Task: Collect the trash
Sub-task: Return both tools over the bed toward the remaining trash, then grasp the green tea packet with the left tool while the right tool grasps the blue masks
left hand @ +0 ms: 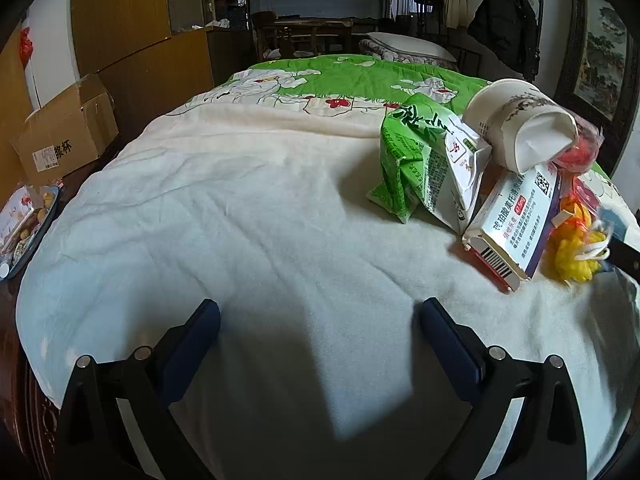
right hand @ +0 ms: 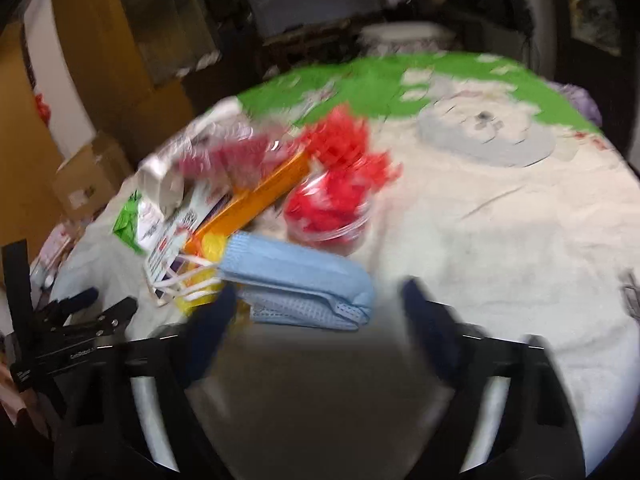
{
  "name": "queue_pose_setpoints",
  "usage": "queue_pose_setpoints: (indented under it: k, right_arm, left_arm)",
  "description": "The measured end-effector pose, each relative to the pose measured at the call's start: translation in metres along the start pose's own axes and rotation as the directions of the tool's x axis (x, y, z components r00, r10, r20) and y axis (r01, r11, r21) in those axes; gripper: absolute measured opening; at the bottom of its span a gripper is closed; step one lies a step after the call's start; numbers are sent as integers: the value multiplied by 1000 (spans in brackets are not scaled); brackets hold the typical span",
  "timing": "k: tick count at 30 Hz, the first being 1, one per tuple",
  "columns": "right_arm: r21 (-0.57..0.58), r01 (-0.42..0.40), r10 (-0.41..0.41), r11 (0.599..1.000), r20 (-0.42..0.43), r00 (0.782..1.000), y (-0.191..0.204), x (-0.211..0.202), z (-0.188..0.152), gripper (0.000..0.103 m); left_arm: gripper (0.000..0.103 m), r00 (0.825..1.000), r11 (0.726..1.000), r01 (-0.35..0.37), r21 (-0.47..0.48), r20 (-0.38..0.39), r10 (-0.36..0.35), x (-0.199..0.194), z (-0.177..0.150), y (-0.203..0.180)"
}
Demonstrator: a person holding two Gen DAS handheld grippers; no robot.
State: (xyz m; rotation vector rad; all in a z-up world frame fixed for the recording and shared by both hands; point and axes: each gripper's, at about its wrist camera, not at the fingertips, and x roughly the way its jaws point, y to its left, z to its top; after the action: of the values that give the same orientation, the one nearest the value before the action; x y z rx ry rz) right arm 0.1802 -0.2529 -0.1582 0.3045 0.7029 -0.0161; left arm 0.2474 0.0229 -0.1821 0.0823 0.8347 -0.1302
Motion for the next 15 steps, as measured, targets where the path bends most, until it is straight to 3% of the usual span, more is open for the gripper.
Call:
queue_pose_setpoints:
  k: [2, 6, 8, 10, 15]
  right_arm:
    - [111, 13, -16, 994, 24, 1000, -23, -6, -3, 45]
    - [181, -22, 25, 983, -12, 1000, -37, 0, -3, 50]
    - [154, -23, 22, 988, 8, 1000, -31, -3, -3, 66]
    - [121, -7, 6, 993, 12, 1000, -26, -3, -1, 75]
    - [122, -17, 20, 992, -23, 1000, -25, 3, -1, 77]
  left_arm:
    - [99, 1000, 1000, 0, 1, 2, 0, 0, 0, 0]
    - [98, 1000, 1000, 2, 0, 4, -2, -1, -1, 0]
    - [98, 1000, 1000, 7, -2, 2, -7, -2, 0, 0]
    - [98, 1000, 1000, 10, 3, -8, -10, -1, 1, 1]
    - [98, 998, 999, 51, -10, -21, -51, -2, 20, 4]
